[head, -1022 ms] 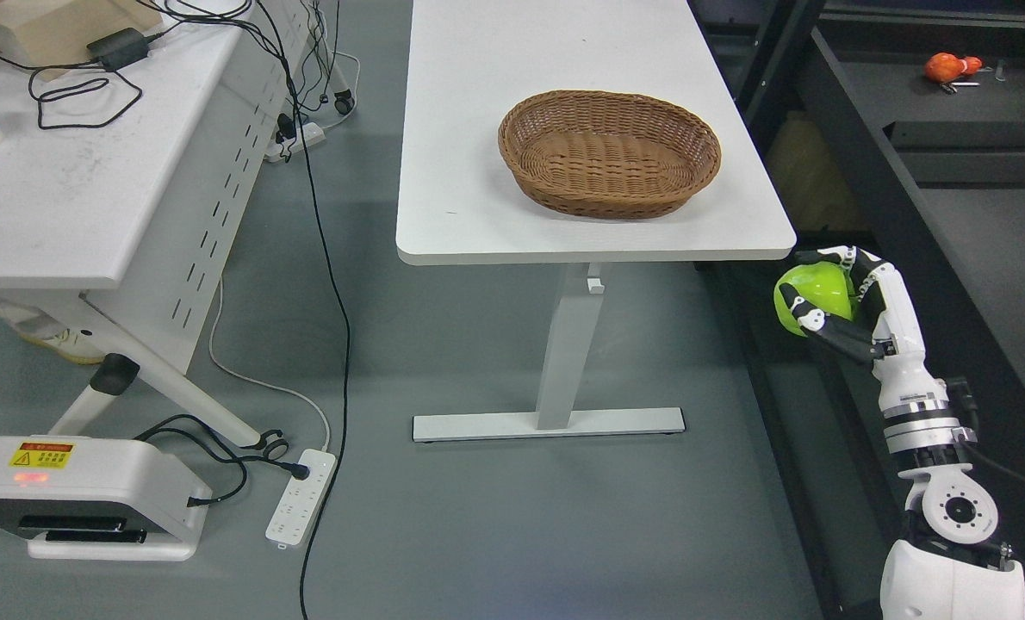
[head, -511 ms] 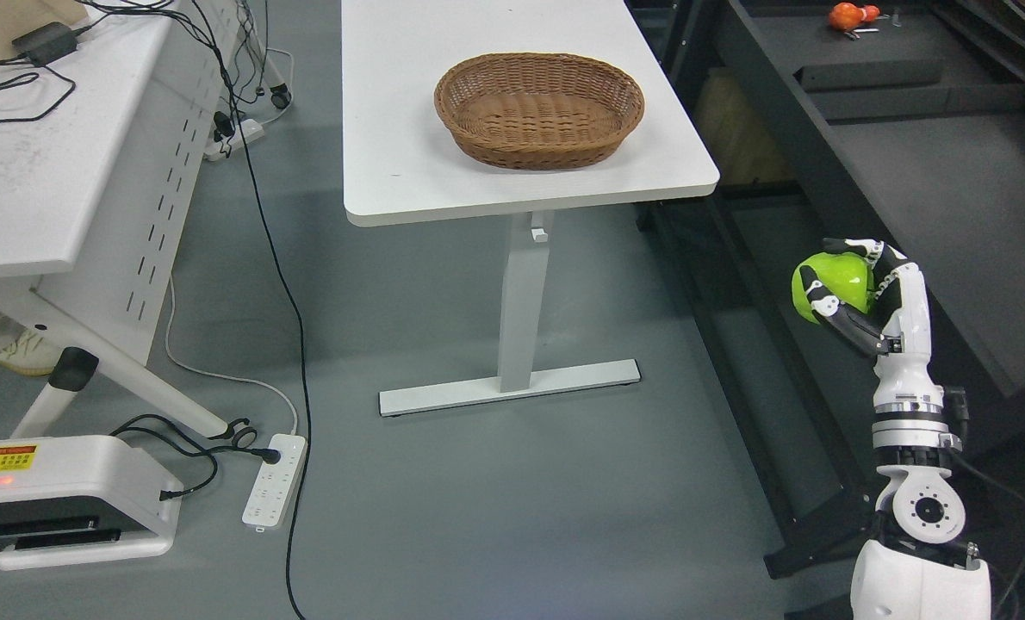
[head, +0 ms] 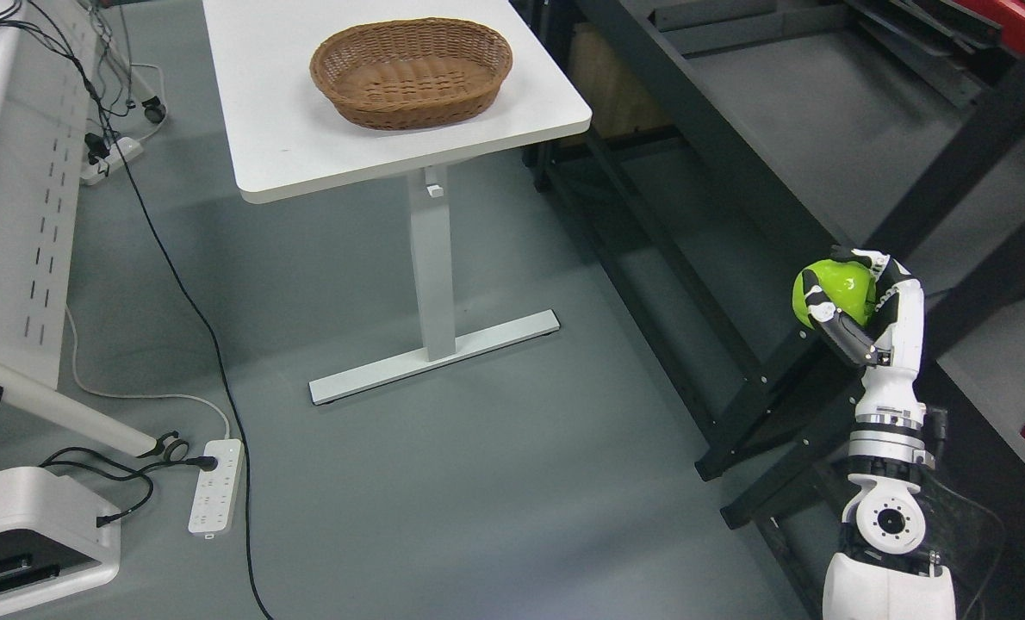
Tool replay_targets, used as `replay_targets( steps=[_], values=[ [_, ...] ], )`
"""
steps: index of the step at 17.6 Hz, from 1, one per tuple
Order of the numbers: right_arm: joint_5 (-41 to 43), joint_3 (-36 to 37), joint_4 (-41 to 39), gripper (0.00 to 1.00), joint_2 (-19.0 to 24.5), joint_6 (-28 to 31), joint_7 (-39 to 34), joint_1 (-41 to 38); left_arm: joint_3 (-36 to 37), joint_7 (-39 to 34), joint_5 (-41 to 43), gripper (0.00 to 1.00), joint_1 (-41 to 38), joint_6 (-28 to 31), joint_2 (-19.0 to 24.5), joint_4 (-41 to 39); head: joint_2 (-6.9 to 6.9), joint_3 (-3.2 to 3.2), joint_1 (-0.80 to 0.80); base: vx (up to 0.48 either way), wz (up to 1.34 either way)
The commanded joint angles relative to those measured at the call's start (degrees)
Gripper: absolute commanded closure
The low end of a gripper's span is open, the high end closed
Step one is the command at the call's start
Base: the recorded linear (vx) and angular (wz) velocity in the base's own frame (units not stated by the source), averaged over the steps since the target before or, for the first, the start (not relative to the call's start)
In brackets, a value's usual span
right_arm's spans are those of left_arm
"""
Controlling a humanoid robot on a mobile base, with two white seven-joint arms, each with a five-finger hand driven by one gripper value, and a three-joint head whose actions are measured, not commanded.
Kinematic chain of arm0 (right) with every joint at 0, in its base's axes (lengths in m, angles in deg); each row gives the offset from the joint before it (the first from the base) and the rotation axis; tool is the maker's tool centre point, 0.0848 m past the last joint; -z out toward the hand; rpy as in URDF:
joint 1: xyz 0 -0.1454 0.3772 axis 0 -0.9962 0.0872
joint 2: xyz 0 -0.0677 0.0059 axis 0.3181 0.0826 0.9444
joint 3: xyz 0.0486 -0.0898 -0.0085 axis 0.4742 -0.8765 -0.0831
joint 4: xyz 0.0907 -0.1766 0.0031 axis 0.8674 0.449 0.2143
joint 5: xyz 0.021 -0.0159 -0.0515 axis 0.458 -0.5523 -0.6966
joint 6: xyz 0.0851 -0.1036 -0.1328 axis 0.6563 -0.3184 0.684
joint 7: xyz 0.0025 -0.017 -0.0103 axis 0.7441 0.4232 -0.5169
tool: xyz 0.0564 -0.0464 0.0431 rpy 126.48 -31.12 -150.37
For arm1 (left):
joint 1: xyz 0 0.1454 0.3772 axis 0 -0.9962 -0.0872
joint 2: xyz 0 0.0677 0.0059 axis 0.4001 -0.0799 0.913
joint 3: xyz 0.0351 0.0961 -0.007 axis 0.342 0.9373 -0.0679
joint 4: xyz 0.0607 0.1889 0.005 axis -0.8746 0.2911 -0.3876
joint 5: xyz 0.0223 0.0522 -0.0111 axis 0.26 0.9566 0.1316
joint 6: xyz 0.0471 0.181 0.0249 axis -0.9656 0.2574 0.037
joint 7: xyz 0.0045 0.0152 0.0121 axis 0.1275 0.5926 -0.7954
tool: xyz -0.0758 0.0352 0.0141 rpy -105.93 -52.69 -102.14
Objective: Place green apple on left shelf middle layer
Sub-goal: 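Carry the held apple toward the black fruit shelf while turning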
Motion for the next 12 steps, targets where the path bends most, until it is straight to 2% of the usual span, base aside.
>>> replay_targets(
  steps=[1, 6, 12],
  values=[
    [0.1, -2.0, 0.1, 1.0, -0.1, -0.3, 0.1, -0.9, 0.0, 0.0, 0.0, 0.0, 0.0, 0.0, 1.0, 0.0, 0.0, 0.0, 0.0, -0.18, -0.4],
    [-0.1, -1.8, 0.1, 1.0, -0.1, 0.4, 0.2, -0.8, 0.0, 0.0, 0.0, 0.0, 0.0, 0.0, 1.0, 0.0, 0.0, 0.0, 0.0, -0.177, -0.43],
    [-0.5, 2.8, 0.1, 1.0, -0.1, 5.9, 1.9, 1.9, 0.0, 0.0, 0.0, 0.0, 0.0, 0.0, 1.0, 0.0, 0.0, 0.0, 0.0, -0.095, -0.51]
  ],
)
